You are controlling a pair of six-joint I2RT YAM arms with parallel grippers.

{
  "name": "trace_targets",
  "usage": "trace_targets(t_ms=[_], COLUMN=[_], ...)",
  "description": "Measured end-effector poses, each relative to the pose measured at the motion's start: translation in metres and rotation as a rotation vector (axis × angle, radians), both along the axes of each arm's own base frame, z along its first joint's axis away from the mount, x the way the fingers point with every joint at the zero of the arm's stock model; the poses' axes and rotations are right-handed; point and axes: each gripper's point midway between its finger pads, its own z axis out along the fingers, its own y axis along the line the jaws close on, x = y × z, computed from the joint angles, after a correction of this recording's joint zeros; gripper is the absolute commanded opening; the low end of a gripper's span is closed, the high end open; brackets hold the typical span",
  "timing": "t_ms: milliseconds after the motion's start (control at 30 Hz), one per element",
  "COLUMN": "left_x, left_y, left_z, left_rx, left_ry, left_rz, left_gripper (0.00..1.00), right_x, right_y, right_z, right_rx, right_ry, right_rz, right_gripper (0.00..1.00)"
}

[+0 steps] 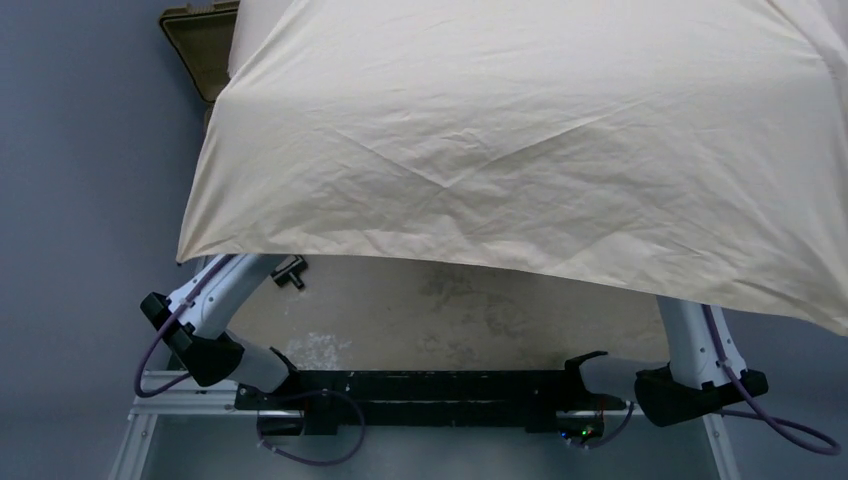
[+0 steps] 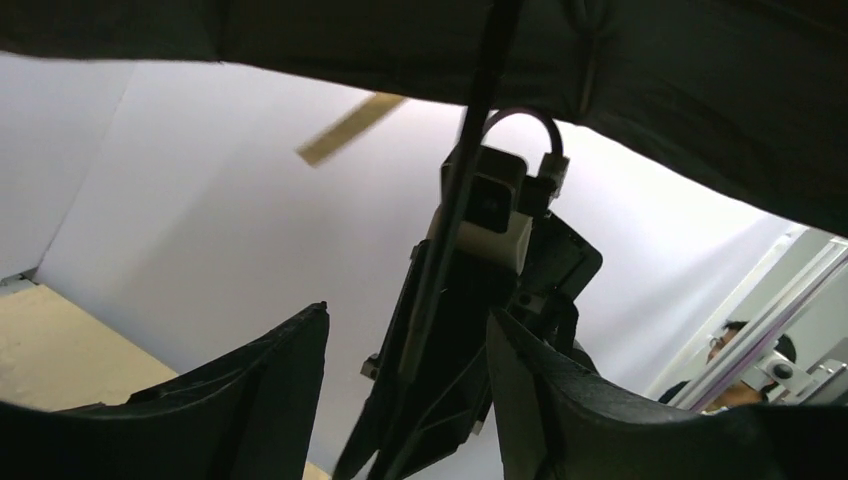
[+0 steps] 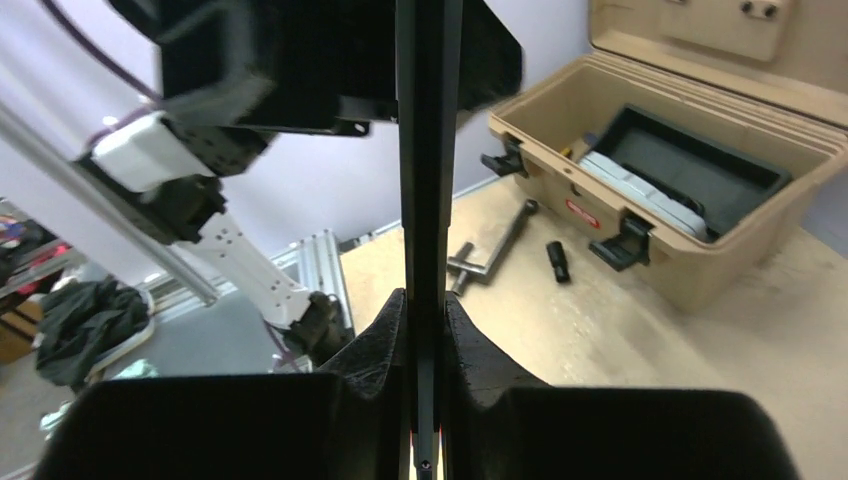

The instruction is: Put away the umbrella

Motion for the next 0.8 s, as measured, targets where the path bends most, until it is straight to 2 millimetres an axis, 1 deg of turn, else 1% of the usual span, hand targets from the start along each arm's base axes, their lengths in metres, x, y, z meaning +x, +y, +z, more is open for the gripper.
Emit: trace_targets(t_ms=[100,200,333,467,533,600,667,800], left_x=[0.002,0.004,0.010,0.020,0.024,0.028,0.033,0.045], left_y=[-0.004,-0.012,-0.024,-0.031,-0.032,-0.031,-0.031,-0.039], left_z=[0.003,0.006,0.008,0.013,0.013,0.012,0.011,0.007], left_rx=[0.011,0.018,0.027,0.030,0.033,0.040,0.045,0.067], left_ry=[-0.014,-0.031,-0.048,-0.065,-0.070,-0.070,-0.072,-0.067], left_rz=[0.012,0.015,0.038,0.084,0.115,0.144,0.169,0.196], left_gripper=[0.58,0.58,0.53,0.51,0.48,0.44,0.44,0.40], right_x=[0.010,0.020,0.029,0.032,0.034,0.034,0.034,0.032], right_y=[-0.003,-0.005,-0.006,-0.008,-0.008,-0.009,-0.008,-0.006], right_z=[-0.013,-0.026,-0.037,-0.042,-0.042,-0.043,-0.043,-0.044], right_rx=[-0.037,-0.069,-0.094,-0.106,-0.108,-0.110,-0.113,-0.119], right_ry=[0.013,0.045,0.076,0.087,0.088,0.088,0.084,0.072], right_rz=[-0.049,-0.088,-0.115,-0.138,-0.147,-0.150,-0.148,-0.136], right_gripper=[0.00,0.00,0.00,0.00,0.00,0.00,0.00,0.00])
